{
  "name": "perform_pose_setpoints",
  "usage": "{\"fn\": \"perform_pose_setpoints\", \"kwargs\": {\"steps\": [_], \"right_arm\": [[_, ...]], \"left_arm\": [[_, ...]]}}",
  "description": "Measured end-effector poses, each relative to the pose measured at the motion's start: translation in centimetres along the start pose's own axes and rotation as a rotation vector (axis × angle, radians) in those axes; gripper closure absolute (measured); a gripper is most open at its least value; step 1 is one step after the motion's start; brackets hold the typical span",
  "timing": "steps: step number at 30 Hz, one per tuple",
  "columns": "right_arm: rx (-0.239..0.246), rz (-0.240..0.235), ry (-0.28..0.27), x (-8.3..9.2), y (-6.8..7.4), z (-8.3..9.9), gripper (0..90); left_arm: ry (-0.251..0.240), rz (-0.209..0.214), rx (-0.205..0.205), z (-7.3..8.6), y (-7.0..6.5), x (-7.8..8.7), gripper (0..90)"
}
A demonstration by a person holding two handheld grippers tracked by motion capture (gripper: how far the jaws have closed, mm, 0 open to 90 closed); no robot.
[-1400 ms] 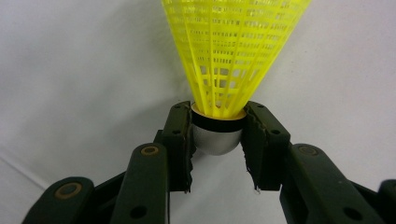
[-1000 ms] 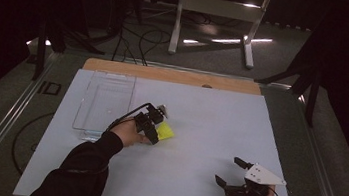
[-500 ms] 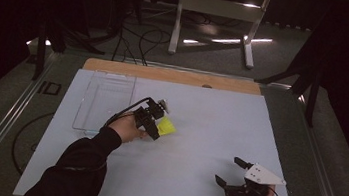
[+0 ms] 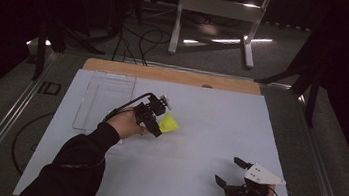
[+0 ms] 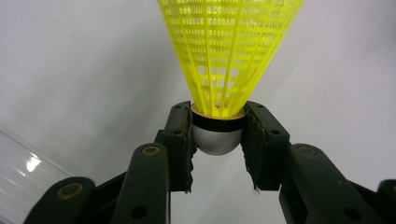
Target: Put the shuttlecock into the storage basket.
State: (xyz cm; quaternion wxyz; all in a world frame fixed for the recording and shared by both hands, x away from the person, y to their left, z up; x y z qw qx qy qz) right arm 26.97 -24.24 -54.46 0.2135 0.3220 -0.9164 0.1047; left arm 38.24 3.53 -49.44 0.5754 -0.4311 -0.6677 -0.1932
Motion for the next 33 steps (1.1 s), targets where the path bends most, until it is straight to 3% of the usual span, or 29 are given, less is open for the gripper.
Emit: {"fn": "perform_pose_setpoints", "kwargs": {"steps": [19, 33], "right_arm": [[0.008, 0.008, -0.003, 0.0, -0.1, 0.0, 8.2], [0.007, 0.008, -0.002, 0.0, 0.0, 0.0, 8.2]], "left_arm": [[-0.022, 0.021, -0.003, 0.0, 0.2, 3.2, 65.7], [-0.051, 0.011, 0.004, 0.4, 0.5, 5.4, 65.8]]}}
Point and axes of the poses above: each handheld gripper's, and its own axes: x roughly backward along the jaws, z roughly out of its underside, y roughly to its left, the point moved 7 cm from there along -x, roughly forward along the jaws, and after that the axes turned 7 degrees about z, right-handed, at the moved point
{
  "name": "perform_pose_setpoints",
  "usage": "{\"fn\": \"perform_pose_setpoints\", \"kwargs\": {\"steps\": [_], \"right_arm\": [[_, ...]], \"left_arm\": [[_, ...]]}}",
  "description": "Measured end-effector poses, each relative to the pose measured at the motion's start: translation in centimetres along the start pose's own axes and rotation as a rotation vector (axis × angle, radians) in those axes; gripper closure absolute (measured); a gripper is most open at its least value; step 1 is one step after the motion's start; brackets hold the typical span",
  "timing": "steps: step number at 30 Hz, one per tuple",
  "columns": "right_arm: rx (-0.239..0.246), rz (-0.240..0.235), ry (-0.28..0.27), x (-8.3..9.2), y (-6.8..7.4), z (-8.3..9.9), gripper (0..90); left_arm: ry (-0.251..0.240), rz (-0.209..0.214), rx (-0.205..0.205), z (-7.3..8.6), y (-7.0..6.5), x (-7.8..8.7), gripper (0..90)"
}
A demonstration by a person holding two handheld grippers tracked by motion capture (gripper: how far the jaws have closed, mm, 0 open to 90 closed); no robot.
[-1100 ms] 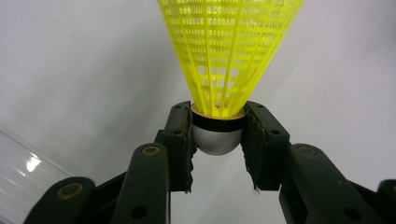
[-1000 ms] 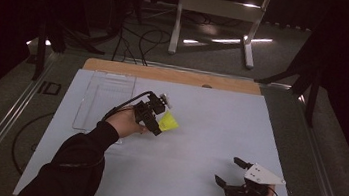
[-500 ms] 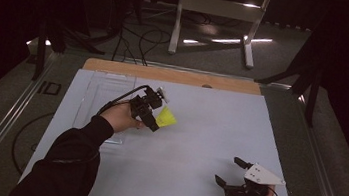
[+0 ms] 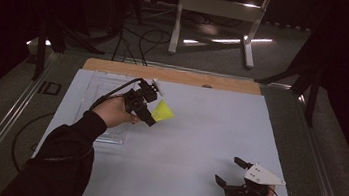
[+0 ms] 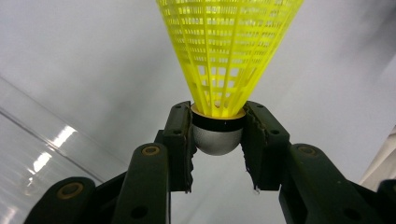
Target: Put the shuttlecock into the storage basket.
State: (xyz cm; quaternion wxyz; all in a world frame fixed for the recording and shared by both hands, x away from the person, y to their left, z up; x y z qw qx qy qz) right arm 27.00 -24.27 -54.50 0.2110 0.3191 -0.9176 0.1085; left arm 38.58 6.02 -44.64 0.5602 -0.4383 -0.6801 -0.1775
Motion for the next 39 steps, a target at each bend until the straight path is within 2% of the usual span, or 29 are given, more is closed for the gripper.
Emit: {"fn": "perform_pose_setpoints", "kwargs": {"steps": [14, 29, 39], "right_arm": [[0.000, 0.000, 0.001, 0.0, 0.0, 0.0, 8.3], [-0.001, -0.003, 0.003, 0.0, 0.1, 0.0, 8.3], [0.004, -0.003, 0.001, 0.0, 0.1, 0.0, 8.3]], "left_arm": [[-0.039, -0.008, 0.028, 1.1, 0.8, 2.0, 65.7], [-0.067, -0.032, 0.072, 3.5, 2.4, 4.0, 65.8], [-0.091, -0.052, 0.083, 5.1, 3.2, 5.2, 65.7]]}}
Point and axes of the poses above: each handheld gripper's, and its own axes: x roughly backward along the jaws, z roughly out of its underside, y roughly to its left, the point moved 7 cm from there along -x, roughly forward along the jaws, and after that the axes turned 7 degrees about z, right-handed, at the moved point
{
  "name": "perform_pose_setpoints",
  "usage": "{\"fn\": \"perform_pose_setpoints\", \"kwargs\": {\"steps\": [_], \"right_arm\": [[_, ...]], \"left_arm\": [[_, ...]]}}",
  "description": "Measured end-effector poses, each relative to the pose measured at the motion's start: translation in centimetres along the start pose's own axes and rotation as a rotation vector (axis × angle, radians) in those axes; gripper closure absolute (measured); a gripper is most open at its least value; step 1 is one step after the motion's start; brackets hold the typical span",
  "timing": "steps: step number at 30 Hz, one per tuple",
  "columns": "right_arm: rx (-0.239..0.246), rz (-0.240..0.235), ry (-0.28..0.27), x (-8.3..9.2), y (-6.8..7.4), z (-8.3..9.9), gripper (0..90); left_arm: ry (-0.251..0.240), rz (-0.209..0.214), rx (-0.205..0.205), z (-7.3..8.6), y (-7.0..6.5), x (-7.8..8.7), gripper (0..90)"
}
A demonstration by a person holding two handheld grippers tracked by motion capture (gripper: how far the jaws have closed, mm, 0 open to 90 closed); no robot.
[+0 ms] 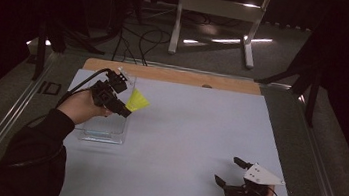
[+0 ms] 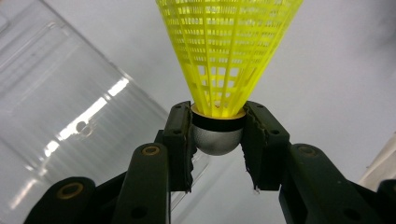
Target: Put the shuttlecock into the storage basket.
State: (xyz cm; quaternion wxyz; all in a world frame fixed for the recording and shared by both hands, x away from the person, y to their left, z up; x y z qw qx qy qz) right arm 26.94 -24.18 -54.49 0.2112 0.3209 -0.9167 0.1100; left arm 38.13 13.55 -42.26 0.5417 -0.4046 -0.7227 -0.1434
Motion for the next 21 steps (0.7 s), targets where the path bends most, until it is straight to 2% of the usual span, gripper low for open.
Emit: {"fn": "perform_pose_setpoints", "kwargs": {"steps": [6, 21], "right_arm": [[-0.002, -0.001, 0.000, 0.0, 0.0, 0.0, 8.3], [-0.002, -0.002, 0.004, -0.1, 0.0, 0.1, 8.3]], "left_arm": [[0.000, -0.010, -0.007, 1.0, 0.6, 0.6, 65.7], [-0.019, -0.024, 0.032, 4.1, 2.5, 2.0, 65.7]]}}
Point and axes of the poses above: each handheld gripper's, and its own axes: x roughly backward along the jaws, z roughly out of its underside, y roughly to its left, the point moved 7 cm from there along -x, roughly forward along the jaws, and after that the axes turned 7 degrees about z, right-handed, at the moved point
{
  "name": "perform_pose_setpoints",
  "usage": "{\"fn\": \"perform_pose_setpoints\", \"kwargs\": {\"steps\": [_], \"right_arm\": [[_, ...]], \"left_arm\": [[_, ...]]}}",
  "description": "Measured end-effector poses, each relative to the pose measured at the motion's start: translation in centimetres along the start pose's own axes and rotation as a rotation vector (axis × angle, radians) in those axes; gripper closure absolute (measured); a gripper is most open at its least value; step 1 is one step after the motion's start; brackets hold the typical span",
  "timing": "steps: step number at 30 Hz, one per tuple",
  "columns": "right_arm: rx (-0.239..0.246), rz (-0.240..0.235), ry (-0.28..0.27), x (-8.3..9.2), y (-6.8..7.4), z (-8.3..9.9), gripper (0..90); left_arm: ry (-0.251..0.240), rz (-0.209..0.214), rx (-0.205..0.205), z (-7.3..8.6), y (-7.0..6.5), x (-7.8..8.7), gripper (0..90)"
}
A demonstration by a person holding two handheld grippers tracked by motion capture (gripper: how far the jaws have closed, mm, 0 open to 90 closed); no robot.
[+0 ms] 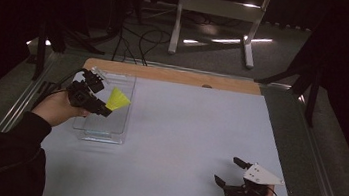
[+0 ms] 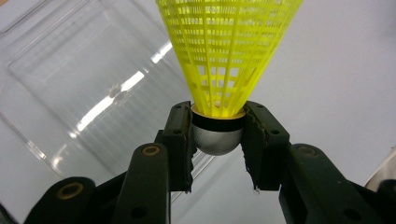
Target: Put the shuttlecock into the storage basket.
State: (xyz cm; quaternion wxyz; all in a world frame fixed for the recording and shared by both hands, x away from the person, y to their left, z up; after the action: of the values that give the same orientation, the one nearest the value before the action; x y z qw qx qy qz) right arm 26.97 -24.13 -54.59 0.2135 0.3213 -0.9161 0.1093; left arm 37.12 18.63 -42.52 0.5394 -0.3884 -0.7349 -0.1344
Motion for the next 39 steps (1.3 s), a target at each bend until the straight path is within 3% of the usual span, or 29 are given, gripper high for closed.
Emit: {"fn": "perform_pose_setpoints", "kwargs": {"steps": [12, 21, 31, 39], "right_arm": [[0.003, -0.001, 0.002, -0.1, 0.0, 0.0, 8.2], [0.006, -0.002, 0.007, -0.1, 0.1, 0.1, 8.3], [0.005, -0.002, 0.003, -0.1, 0.1, 0.0, 8.3], [0.006, -0.005, 0.007, -0.1, 0.1, 0.1, 8.3]], "left_arm": [[-0.007, 0.000, 0.036, 2.7, 1.5, -0.2, 65.8], [-0.010, -0.009, 0.046, 3.9, 2.4, -1.0, 65.7], [0.001, -0.060, 0.074, 5.5, 4.4, -1.0, 65.7], [0.015, -0.064, 0.085, 6.4, 5.2, -1.4, 65.7]]}}
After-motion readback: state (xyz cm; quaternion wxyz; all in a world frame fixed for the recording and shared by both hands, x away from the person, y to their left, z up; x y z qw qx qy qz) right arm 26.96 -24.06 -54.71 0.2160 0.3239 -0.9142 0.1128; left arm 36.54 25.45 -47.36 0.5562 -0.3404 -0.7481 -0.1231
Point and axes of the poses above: each handheld gripper's, and its own axes: x roughly backward along the jaws, z roughly out of its underside, y roughly to its left, the point moved 7 cm from there along -x, roughly forward along the jaws, and after that the axes turned 7 degrees about z, right-handed, at the moved point
